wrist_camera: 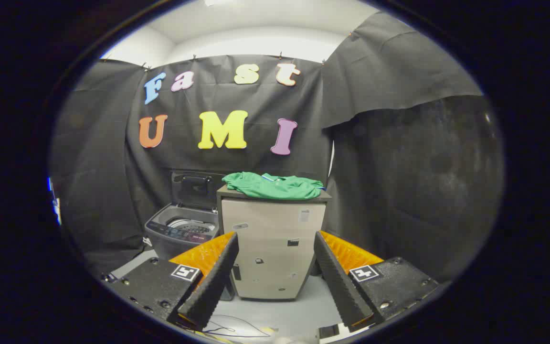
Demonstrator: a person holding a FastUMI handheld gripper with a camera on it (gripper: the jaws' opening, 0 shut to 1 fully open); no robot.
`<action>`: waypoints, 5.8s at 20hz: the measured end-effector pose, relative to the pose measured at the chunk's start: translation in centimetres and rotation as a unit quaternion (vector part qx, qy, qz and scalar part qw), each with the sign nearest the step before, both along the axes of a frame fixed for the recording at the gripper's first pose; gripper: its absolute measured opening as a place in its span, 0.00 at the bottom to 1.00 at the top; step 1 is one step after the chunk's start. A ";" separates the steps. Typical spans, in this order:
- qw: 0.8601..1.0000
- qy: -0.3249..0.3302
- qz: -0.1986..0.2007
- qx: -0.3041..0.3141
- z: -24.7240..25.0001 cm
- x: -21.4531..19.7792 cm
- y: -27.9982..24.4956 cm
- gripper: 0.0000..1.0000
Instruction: Put the clothes into the washing machine and then close the washing machine lid.
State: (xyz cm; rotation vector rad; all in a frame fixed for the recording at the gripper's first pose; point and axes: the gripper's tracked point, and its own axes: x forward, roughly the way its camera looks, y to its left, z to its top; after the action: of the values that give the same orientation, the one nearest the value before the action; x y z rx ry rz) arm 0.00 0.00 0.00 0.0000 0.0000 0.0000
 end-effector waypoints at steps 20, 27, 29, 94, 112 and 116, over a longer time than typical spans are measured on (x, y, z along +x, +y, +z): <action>1.000 0.000 -0.023 0.002 1.0 -0.7 1.6 0.99; 1.000 -0.005 -0.026 -0.006 4.5 0.7 2.9 0.99; 0.999 -0.010 -0.028 -0.011 6.2 1.5 3.0 0.99; 0.954 0.298 0.023 0.018 6.7 47.9 0.6 0.06; 0.984 0.140 0.075 0.086 20.8 35.6 12.1 0.05; 0.986 0.102 0.106 0.084 24.8 34.0 16.6 0.05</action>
State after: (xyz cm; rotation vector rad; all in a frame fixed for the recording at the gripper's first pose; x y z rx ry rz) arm 33.95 16.60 24.78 0.1684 0.2041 0.2121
